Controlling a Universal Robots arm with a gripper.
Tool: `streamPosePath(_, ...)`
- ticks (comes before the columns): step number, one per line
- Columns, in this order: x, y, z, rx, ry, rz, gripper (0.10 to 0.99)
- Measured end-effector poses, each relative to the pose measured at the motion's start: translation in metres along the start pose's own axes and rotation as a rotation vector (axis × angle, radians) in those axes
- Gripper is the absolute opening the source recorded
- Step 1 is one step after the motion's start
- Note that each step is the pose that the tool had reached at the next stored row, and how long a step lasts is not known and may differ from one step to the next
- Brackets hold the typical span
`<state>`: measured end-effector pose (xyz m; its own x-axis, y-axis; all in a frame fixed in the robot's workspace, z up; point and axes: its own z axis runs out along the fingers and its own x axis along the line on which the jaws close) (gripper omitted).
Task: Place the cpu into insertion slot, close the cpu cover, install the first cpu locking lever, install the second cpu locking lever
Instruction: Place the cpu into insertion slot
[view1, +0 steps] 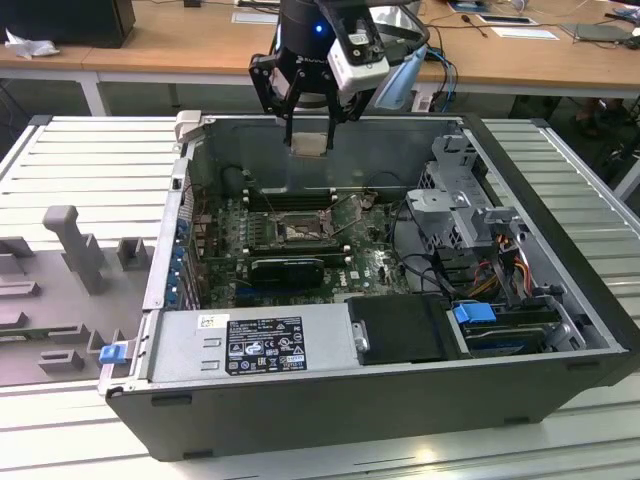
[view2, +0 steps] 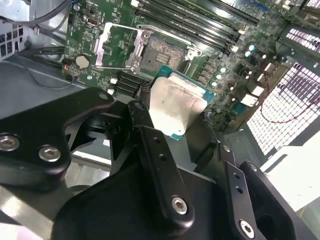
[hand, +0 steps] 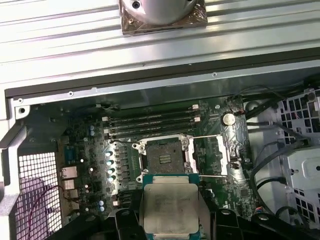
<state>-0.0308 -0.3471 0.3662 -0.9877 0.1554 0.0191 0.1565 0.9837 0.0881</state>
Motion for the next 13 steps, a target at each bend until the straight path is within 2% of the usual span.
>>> streamPosePath(13, 0.0000, -0.0001, 0.0005, -0.002, -0.0122, 0.138, 0.529)
